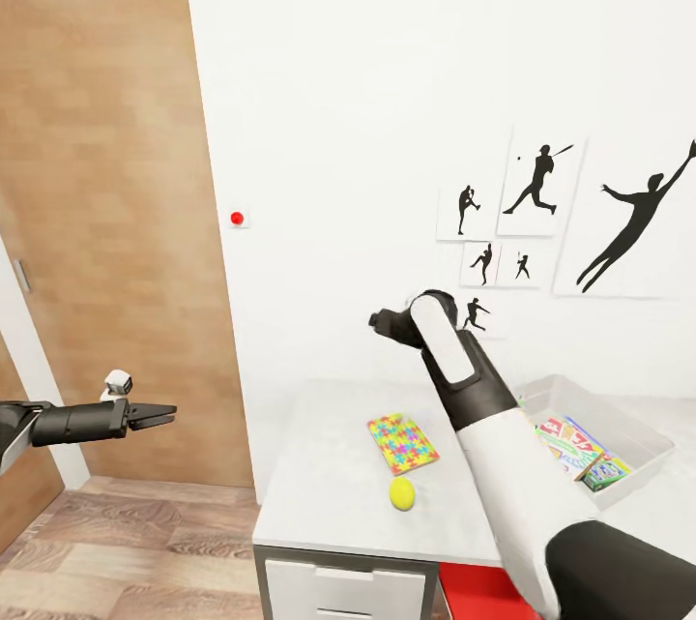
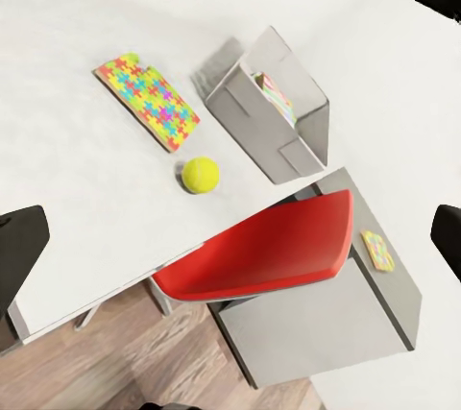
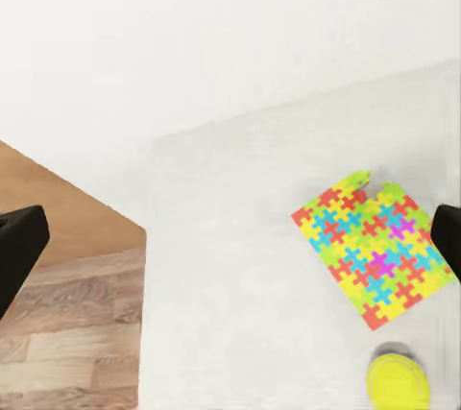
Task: Put all the toys in the child's room - the three board games (two on the bed and one on the table), the two jigsaw puzzles on the table, and the tennis ball on the table - inside the toy box on the table in the child's room.
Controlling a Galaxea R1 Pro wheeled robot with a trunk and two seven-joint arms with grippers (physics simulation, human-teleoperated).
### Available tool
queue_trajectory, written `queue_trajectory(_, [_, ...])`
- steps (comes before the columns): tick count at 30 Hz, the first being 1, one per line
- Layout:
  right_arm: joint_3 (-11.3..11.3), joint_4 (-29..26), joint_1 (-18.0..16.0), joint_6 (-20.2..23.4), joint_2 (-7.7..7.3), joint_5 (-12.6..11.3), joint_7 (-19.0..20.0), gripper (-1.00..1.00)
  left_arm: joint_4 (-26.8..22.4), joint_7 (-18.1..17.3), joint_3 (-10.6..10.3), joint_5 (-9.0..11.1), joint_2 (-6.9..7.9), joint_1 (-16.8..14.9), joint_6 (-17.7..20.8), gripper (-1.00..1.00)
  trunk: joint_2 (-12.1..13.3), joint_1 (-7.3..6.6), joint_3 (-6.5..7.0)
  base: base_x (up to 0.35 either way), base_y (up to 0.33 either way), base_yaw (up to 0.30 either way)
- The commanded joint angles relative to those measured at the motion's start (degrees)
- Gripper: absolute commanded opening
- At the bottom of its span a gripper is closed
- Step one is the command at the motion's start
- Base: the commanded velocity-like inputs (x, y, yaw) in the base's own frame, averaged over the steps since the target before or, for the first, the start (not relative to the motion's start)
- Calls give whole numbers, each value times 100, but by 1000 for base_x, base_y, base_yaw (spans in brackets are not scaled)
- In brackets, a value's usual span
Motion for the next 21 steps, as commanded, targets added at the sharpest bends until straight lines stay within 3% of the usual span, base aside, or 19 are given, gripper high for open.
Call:
queue_trajectory(1, [-9, 665, -238, 23, -4, -57, -152, 100, 0, -18, -45, 33, 6, -3, 61, 100, -6, 2, -3, 0, 0, 0])
queue_trajectory(3, [-63, 1191, -379, 47, -39, -63, -195, 100, 0, -18, -46, 33, 8, -3, 61, 100, -6, 2, -3, 0, 30, 0])
queue_trajectory(6, [-205, 1439, -444, 59, -70, -57, -218, 100, 0, -18, -47, 33, 14, -3, 66, 100, -6, 2, -3, 0, 154, 0])
queue_trajectory(9, [-353, 1528, -462, 64, -82, -48, -250, 100, 0, -18, -47, 33, 21, -3, 67, 100, -6, 2, -3, 0, 248, 0])
queue_trajectory(14, [-398, 1560, -466, 57, -85, -35, -235, 100, 0, -18, -47, 33, 27, -3, 64, 100, -6, 2, -15, 0, 244, 0])
queue_trajectory(21, [-412, 1599, -454, 47, -143, -22, -216, 100, 0, -18, -47, 33, 27, -3, 54, 100, -6, 2, -71, 0, 50, -26])
